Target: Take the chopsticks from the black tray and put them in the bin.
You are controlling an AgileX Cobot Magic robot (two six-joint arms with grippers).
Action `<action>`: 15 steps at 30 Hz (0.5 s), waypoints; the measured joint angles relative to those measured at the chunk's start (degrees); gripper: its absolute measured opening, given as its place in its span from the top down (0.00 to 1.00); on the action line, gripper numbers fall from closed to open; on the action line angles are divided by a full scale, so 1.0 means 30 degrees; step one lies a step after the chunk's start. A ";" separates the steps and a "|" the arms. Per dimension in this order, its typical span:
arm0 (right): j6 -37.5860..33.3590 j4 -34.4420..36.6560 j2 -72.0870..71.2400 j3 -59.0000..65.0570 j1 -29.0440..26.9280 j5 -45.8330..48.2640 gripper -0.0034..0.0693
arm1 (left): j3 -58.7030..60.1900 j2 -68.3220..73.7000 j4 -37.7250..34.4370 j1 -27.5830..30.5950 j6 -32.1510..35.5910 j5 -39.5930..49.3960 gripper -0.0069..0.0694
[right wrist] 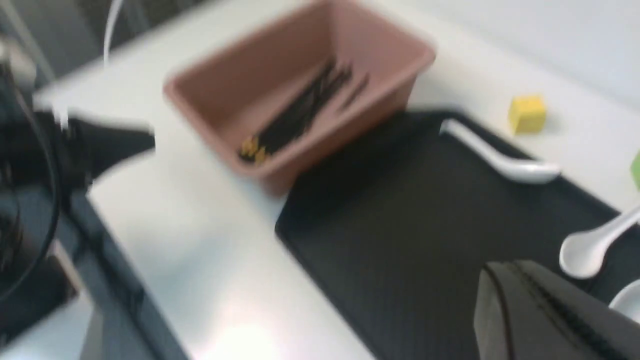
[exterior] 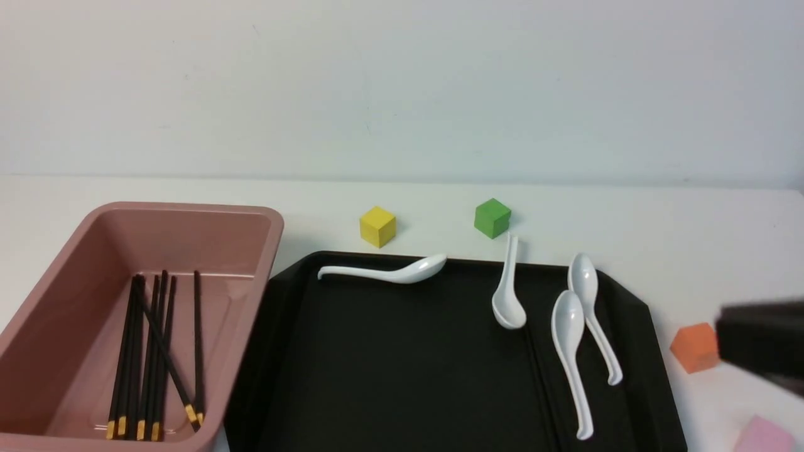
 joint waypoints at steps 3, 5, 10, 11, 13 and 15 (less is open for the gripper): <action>0.0201 0.0045 -0.2285 0.3577 0.0000 -0.2911 0.95 | 0.0000 0.0000 0.0000 0.0000 0.0000 0.0000 0.76; 0.0201 -0.0088 -0.3029 0.4917 0.0000 -0.3975 0.95 | 0.0000 0.0000 0.0000 0.0000 0.0000 0.0000 0.75; 0.0201 -0.0414 -0.4399 0.6410 0.0000 -0.5562 0.95 | 0.0000 0.0000 0.0000 0.0000 0.0000 0.0000 0.75; 0.0201 -0.0443 -0.4541 0.6533 0.0000 -0.5584 0.95 | 0.0000 0.0000 0.0000 0.0000 0.0000 0.0000 0.75; 0.0201 -0.0484 -0.4902 0.6890 0.0000 -0.5584 0.94 | 0.0000 0.0000 0.0000 0.0000 0.0000 0.0000 0.74; 0.0201 -0.0502 -0.4974 0.7025 0.0000 -0.5496 0.94 | 0.0000 0.0000 0.0000 0.0000 0.0000 0.0000 0.74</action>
